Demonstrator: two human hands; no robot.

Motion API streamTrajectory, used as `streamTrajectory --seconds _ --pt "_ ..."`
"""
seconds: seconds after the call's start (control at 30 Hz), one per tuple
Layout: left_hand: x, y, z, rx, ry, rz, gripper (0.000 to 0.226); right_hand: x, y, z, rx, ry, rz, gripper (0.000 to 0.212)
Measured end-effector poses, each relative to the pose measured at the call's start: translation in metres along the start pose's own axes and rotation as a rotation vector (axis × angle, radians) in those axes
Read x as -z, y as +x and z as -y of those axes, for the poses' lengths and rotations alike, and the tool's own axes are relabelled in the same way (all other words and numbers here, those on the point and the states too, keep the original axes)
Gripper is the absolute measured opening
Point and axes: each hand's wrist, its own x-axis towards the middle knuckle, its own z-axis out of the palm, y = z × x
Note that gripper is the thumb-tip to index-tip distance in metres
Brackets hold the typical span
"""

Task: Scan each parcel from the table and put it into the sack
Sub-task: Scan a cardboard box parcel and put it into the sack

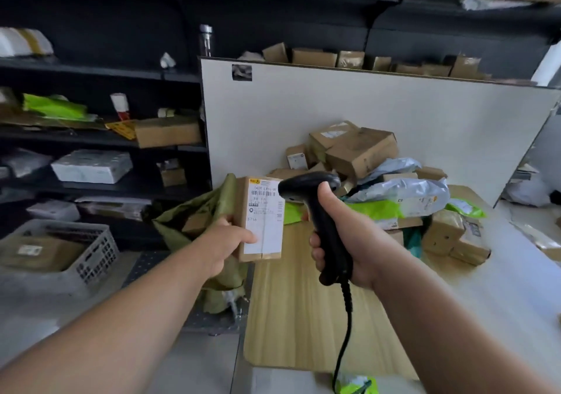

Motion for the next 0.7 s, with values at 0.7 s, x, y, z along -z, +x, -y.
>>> streamTrajectory --seconds 0.7 --pt "0.187 0.088 -0.009 0.063 0.099 0.106 0.043 -0.19 0.078 0.003 -0.069 0.011 -0.108 0.069"
